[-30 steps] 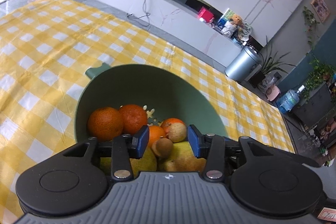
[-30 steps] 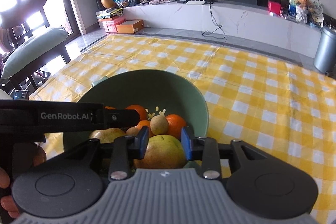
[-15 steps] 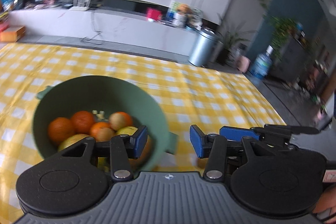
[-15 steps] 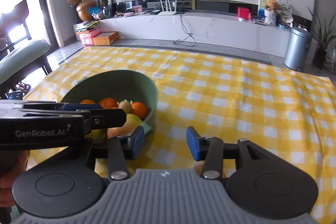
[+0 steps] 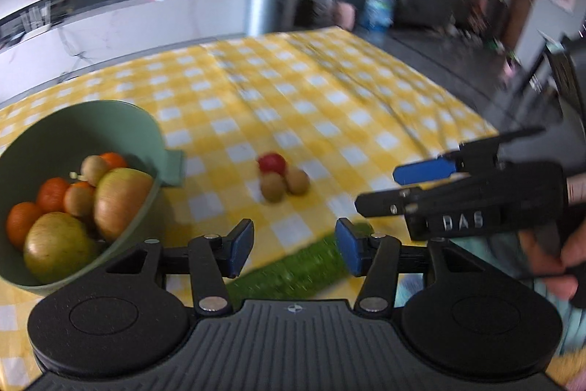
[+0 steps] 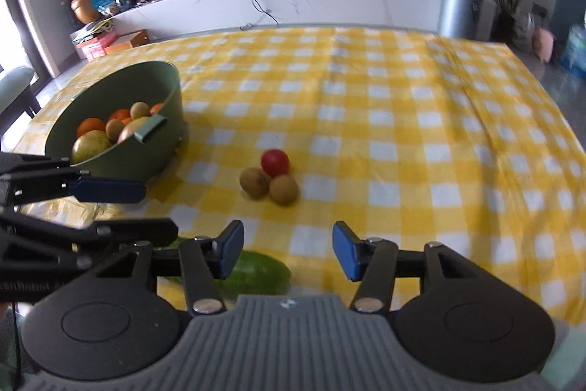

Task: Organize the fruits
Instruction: 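Move both grippers back toward the green cucumber on the cloth, then close the left gripper around the middle of the green cucumber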

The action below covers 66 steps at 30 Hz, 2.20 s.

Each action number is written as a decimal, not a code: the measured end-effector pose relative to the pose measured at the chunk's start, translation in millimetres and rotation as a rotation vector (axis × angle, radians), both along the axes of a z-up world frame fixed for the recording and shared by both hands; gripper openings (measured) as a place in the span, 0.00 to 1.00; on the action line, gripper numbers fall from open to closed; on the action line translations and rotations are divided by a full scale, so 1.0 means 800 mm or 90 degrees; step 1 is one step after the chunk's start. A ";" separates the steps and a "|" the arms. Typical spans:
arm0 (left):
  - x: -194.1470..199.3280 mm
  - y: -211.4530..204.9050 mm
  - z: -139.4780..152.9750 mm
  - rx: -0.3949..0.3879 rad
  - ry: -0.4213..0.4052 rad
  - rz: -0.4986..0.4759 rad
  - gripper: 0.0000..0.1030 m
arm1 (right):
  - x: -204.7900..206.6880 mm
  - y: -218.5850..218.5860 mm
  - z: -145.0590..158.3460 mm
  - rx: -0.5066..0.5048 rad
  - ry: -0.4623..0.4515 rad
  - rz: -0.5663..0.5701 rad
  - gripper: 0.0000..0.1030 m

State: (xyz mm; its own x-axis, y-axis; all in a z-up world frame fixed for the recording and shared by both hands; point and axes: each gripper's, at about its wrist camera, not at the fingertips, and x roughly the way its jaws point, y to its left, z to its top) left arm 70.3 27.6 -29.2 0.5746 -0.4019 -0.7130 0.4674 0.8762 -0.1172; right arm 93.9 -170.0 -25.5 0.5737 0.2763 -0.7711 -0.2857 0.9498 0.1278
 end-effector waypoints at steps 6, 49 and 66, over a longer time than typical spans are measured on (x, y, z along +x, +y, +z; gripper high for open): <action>-0.017 -0.013 -0.011 0.050 -0.008 -0.067 0.73 | -0.012 -0.010 -0.011 0.006 0.053 -0.012 0.57; 0.041 -0.014 -0.056 0.043 0.022 -0.083 0.74 | 0.026 -0.013 -0.036 0.105 0.063 -0.101 0.32; 0.040 -0.059 -0.059 0.266 0.025 -0.210 0.66 | 0.025 -0.019 -0.040 0.124 0.070 -0.103 0.33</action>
